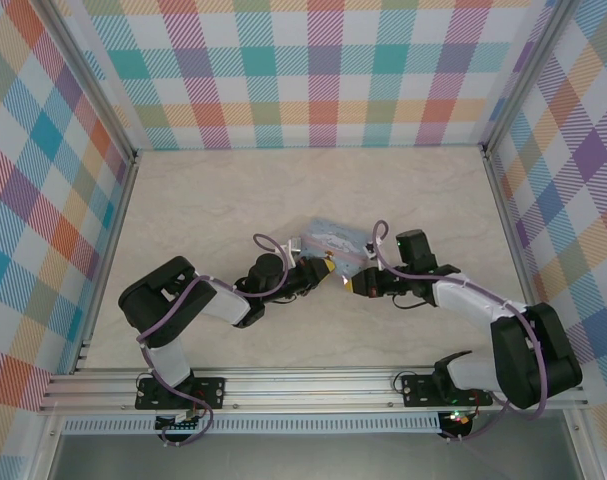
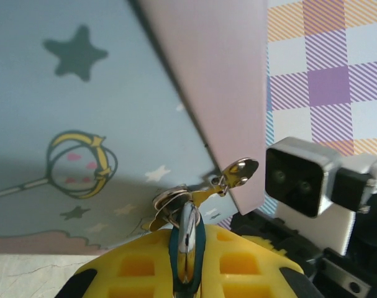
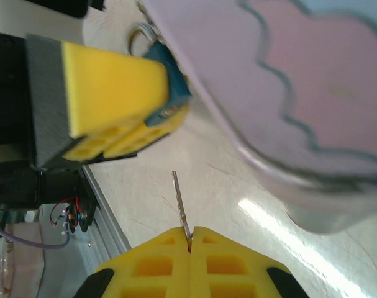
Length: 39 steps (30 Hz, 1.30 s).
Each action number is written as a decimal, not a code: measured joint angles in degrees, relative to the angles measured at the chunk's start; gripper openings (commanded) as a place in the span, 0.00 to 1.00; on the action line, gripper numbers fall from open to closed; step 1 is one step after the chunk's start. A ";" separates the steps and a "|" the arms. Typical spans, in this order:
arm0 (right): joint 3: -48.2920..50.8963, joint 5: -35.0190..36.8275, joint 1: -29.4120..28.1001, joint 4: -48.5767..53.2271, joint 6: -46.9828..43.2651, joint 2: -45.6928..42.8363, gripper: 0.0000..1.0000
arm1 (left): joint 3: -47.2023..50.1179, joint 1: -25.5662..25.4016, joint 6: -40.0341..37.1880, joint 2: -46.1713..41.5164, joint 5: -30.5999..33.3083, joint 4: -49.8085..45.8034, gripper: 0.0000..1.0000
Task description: Unlock the padlock with the key
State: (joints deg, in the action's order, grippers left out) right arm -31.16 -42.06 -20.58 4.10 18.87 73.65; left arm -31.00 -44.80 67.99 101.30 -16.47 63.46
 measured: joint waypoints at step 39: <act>-10.29 -8.44 6.86 1.36 -5.09 14.91 0.03 | -3.43 2.21 -9.46 -3.28 -4.42 -9.44 0.00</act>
State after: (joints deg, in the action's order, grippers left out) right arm -41.45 -50.50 -13.72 5.45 13.78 88.55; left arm -34.44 -42.59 58.52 98.02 -20.88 54.02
